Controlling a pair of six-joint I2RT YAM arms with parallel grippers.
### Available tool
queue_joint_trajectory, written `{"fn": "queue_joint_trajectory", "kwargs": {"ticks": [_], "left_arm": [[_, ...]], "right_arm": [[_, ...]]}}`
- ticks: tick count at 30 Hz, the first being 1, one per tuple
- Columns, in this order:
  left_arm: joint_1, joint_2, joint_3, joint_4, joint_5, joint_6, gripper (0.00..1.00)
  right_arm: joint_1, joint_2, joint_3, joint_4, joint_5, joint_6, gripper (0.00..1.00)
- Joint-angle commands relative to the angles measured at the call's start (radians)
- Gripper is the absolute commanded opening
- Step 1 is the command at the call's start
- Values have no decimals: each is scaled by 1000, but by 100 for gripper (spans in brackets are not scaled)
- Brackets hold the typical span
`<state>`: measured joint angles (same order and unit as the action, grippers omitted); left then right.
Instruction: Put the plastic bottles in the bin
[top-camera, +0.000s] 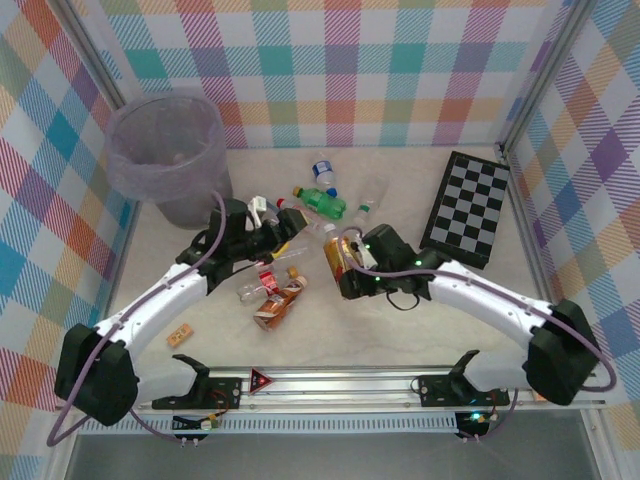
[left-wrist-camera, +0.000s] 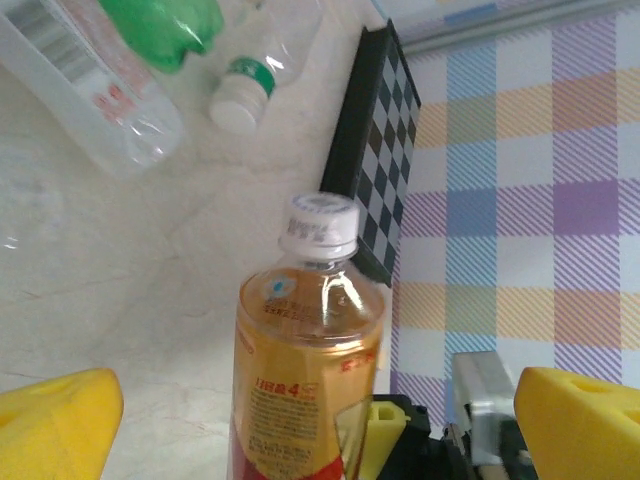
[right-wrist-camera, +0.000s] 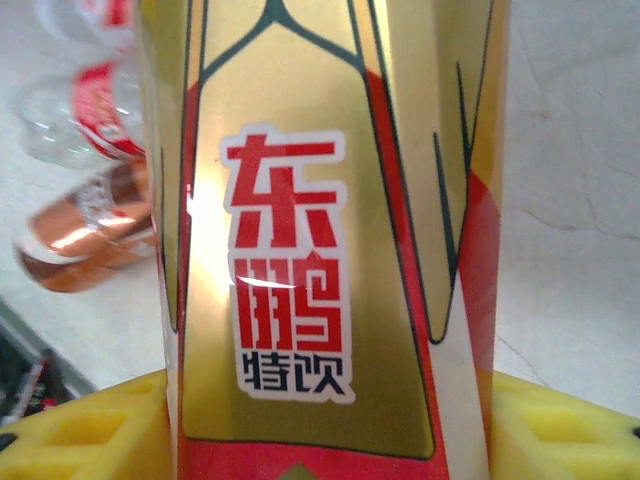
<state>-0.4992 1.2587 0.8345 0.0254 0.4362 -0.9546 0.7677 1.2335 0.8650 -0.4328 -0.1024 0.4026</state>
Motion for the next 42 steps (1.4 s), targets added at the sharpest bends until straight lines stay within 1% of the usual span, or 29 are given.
{"fn": "queue_joint_trajectory", "kwargs": {"ticks": [1,7,11,16,19,21,22,25,29,32,37,42], "left_arm": [[-48,46,34,99,22,-42,100],[-115,131,81,126,32,-41,100],[-129,162,81,151,27,-47,99],[-133,178,78,163,22,-50,84],[-133,179,77,162,18,-47,72],[-133,178,77,157,13,-44,67],[-133,178,77,154,13,-43,65],[-133,175,79,147,6,-36,59],[-132,178,95,120,-5,-9,53],[-133,186,112,100,-10,10,52],[-129,200,159,41,-26,57,52],[-81,245,325,-115,22,159,51]], "right_arm": [[-1,-18,-18,146,-82,29,61],[-1,-16,-18,198,-84,29,60],[-1,-11,-20,232,-86,33,60],[-1,4,-21,249,-86,36,60],[-1,13,-17,248,-89,38,60],[-1,18,-11,241,-88,40,61],[-1,15,-10,240,-88,41,63],[-1,15,2,213,-81,36,74],[-8,-1,7,176,-62,28,91],[-23,-29,5,150,-62,27,99],[-66,-117,-5,82,-71,21,99],[-129,-231,-27,36,-71,31,99]]}}
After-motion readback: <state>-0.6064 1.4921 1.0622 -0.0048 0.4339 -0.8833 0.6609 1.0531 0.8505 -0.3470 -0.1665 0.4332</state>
